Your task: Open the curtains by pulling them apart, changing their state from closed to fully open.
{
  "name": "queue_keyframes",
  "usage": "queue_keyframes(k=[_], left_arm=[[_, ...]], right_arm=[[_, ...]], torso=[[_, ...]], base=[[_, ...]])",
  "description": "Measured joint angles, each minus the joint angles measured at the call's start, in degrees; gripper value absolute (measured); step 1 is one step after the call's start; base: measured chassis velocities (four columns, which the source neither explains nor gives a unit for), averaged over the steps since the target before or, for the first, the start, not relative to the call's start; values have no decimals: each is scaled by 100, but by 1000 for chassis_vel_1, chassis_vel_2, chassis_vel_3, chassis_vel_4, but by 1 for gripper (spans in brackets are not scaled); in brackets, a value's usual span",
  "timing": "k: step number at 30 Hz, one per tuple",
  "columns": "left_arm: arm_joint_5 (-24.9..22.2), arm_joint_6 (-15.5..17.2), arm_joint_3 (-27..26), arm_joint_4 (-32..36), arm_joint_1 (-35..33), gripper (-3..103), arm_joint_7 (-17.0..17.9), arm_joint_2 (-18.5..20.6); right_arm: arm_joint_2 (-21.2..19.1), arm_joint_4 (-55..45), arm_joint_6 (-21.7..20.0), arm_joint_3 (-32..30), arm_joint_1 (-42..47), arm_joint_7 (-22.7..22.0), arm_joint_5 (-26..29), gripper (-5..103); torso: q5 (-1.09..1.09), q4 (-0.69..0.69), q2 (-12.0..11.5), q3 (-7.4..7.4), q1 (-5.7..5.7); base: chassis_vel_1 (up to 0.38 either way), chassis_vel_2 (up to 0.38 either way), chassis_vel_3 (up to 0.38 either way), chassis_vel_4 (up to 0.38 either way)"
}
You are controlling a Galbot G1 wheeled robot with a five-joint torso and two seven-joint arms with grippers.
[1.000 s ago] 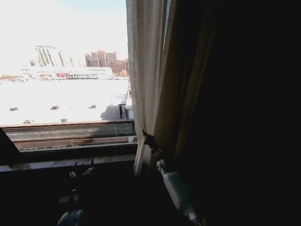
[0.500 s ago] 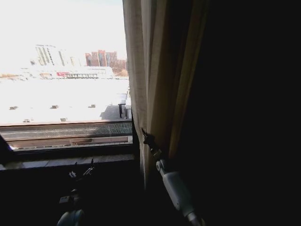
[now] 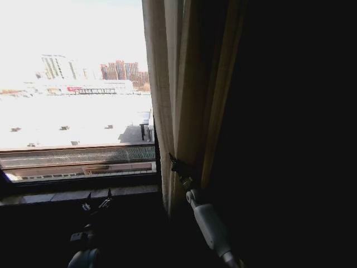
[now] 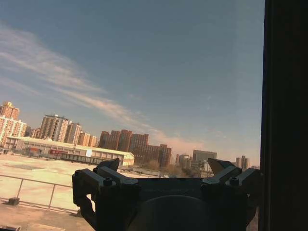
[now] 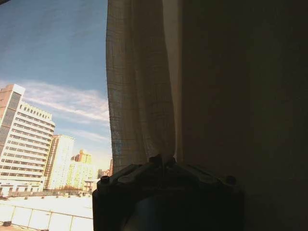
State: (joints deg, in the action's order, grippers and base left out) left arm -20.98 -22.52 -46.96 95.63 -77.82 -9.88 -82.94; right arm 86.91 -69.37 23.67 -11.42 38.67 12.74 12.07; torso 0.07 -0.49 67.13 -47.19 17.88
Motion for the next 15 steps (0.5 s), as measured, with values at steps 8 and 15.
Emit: queue_keyframes(k=[8, 15], left_arm=[[0, 0, 1, 0, 1, 100, 0, 0], [0, 0, -2, 0, -1, 100, 0, 0]], right_arm=[[-56, -30, -106, -47, 10, 105, 45, 0], [-69, -43, -19, -47, 39, 110, 61, 0]], torso=[[1, -2, -4, -3, 9], [0, 1, 1, 1, -4]], base=[[-102, 99, 102, -75], [-12, -45, 13, 46]])
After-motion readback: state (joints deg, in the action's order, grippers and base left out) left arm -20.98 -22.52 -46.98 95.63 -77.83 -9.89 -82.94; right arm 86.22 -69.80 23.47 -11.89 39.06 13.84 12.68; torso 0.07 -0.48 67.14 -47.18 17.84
